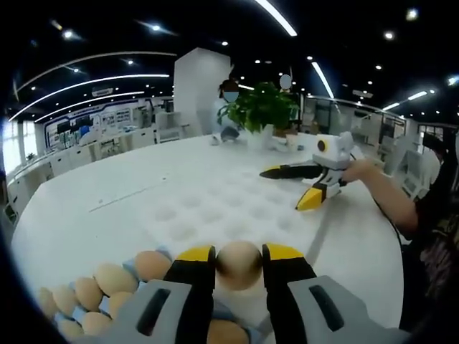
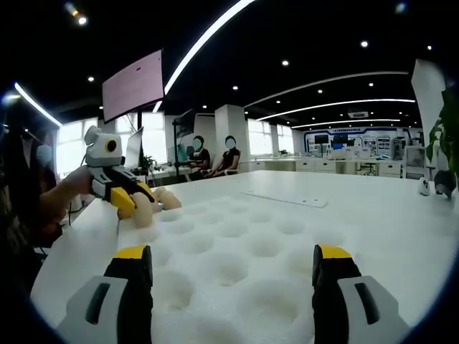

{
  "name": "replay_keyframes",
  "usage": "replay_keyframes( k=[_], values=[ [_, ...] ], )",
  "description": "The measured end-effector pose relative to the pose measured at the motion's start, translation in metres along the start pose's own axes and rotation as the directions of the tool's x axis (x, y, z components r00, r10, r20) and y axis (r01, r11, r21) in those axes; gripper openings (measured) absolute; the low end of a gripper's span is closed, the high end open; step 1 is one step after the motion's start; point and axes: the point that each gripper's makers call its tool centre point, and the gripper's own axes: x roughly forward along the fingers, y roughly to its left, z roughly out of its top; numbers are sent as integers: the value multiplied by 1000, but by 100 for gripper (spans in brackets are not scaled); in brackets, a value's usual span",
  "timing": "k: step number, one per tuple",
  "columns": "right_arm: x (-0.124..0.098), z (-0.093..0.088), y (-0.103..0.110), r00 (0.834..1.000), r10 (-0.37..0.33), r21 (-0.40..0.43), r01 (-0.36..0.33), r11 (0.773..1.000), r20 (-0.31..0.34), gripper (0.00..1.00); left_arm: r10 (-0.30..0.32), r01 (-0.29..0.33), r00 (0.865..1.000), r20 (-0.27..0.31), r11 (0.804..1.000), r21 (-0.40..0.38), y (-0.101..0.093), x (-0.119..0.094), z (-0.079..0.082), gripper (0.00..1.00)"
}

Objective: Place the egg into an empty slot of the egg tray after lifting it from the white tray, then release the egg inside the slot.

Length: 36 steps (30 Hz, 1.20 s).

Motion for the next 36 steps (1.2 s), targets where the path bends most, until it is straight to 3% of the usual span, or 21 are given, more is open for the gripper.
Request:
replay_keyframes(
  k=[22,36],
  values=[
    [-1,0,2,1000,1,1,-1,1000,3,96,75,-74,996,41,997,-24,30,-24,10,25],
    [-1,1,1,1000,1,1,-1,1000,2,96,113,-111,993,36,993,-41,45,-46,2,25]
  ],
)
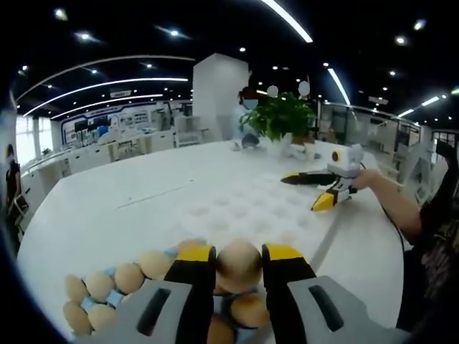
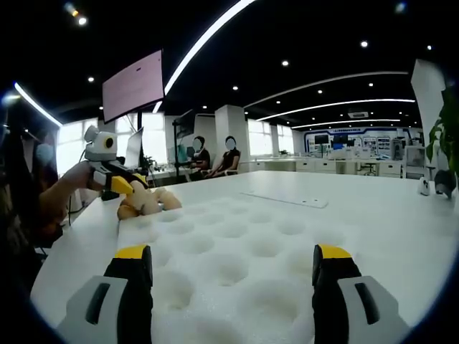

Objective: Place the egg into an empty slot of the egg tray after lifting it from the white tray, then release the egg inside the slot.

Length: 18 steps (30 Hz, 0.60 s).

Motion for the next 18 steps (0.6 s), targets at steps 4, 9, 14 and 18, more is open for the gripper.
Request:
replay_keyframes(
  k=[4,9,14,18],
  values=[
    [0,1,-1,1000,0,1,0,1000,1,96,4,-4,1000,18,1000,-10,3,-4,4,25],
    [1,1,-2,1000,0,1,0,1000,1,96,17,-17,1000,18,1000,-4,8,-9,5,25],
    [1,1,-2,1000,0,1,0,1000,1,96,42,-42,999,18,999,-5,15,-15,4,25],
    [0,1,-3,1000,0,1,0,1000,2,96,56,-56,998,17,998,-9,19,-20,2,24]
  ],
)
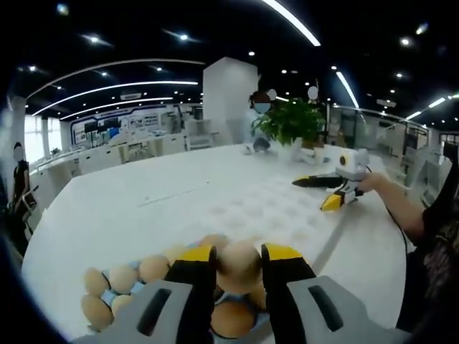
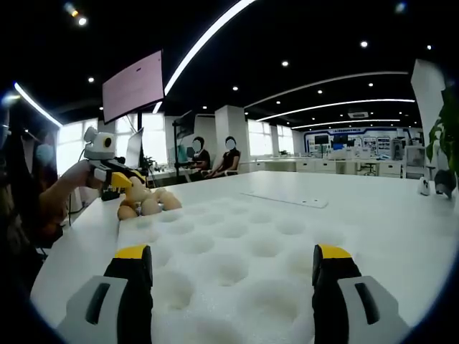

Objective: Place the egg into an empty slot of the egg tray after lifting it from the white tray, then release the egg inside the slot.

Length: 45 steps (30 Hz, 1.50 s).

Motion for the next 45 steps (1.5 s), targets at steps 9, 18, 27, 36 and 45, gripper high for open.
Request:
replay_keyframes(
  k=[9,18,27,36,45],
  values=[
    [1,0,0,1000,0,1,0,1000,2,96,20,-21,1000,-4,1000,-13,11,-9,-6,24],
    [1,1,0,1000,2,2,-2,1000,6,96,-12,12,1000,-17,1000,-19,5,1,-14,23],
    [1,0,1,1000,0,1,0,1000,3,96,-18,18,1000,-7,1000,-19,3,6,-13,24],
    [1,0,1,1000,0,1,0,1000,3,96,-45,45,999,0,998,-37,-8,15,-21,29],
    [1,0,1,1000,0,1,0,1000,4,96,-36,36,999,12,999,-33,-7,19,-23,31]
  ],
)
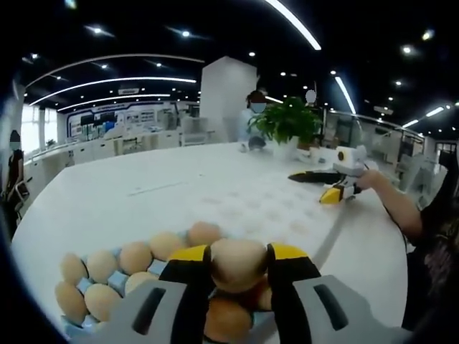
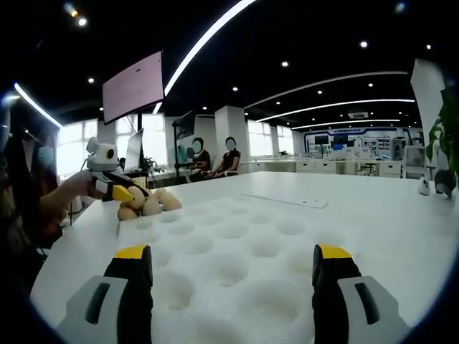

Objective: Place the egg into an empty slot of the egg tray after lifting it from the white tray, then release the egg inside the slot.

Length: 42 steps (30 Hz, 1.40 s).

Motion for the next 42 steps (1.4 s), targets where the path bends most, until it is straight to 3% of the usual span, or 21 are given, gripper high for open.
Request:
replay_keyframes(
  k=[6,14,24,42],
  values=[
    [0,0,0,1000,0,1,0,1000,1,96,25,-25,1000,2,999,39,4,0,1,31],
    [1,0,1,1000,-1,1,1,1000,3,96,34,-34,999,3,999,20,9,-2,2,31],
    [1,0,0,1000,-1,2,1,1000,4,96,57,-52,995,87,997,-55,26,-21,20,30],
    [1,1,0,1000,0,2,0,1000,5,96,107,-103,990,89,994,-40,43,-38,24,30]
  ],
)
